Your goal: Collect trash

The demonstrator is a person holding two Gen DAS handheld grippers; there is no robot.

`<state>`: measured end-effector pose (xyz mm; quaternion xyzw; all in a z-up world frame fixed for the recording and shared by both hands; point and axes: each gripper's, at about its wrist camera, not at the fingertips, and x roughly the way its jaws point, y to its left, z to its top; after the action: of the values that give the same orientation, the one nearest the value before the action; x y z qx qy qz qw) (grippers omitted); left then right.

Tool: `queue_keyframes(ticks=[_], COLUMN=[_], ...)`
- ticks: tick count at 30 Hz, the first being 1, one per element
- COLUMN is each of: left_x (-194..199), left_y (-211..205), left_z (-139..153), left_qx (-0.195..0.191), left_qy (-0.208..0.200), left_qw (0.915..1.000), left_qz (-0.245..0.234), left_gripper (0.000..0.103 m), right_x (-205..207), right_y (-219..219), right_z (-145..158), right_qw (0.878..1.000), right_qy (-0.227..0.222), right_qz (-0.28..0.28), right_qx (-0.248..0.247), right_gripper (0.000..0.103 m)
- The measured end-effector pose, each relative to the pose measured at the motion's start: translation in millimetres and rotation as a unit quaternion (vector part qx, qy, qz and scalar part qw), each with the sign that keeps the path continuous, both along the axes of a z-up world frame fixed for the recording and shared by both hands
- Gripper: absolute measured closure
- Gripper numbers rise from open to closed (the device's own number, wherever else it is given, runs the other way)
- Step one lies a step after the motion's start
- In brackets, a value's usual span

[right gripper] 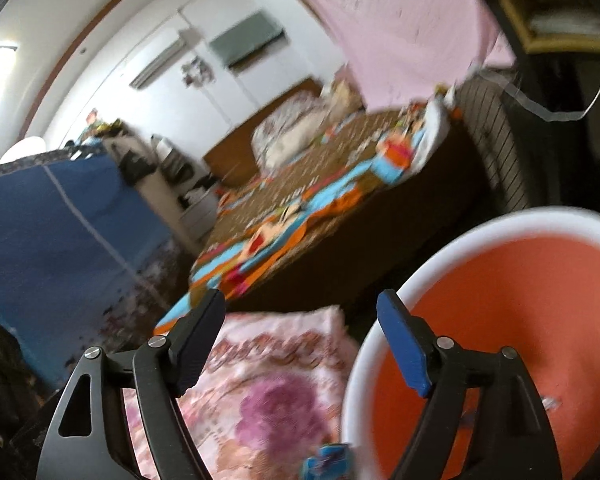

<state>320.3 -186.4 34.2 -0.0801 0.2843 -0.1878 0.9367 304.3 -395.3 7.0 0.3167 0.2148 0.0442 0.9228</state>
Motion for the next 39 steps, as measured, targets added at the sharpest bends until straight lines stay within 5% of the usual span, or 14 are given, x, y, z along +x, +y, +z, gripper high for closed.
queue_keyframes(ticks=[8,19,28,39], left_x=[0,-7,-26,-71], left_y=[8,11,25,56], left_z=[-2,3,20,41], left_qx=[-0.005,0.000,-0.003,0.012], left_qy=[0.006,-0.008,-0.048,-0.094], left_qw=[1.0000,0.9999,0.9985,0.9939], left_qz=[0.005,0.007,0.027,0.055], left_gripper=[0.042,0.042,0.040,0.026], right_x=[18,-1,-25,-81], right_y=[4,-10,9,32], right_z=[-12,-3,29,60], right_qw=[0.999,0.999,0.995,0.978], right_qy=[0.036,-0.006,-0.049,-0.098], right_qz=[0.034,-0.026,-0.045,-0.095], right_qx=[0.014,0.025,-0.069,-0.158], right_gripper=[0.025,0.025,0.022,0.000])
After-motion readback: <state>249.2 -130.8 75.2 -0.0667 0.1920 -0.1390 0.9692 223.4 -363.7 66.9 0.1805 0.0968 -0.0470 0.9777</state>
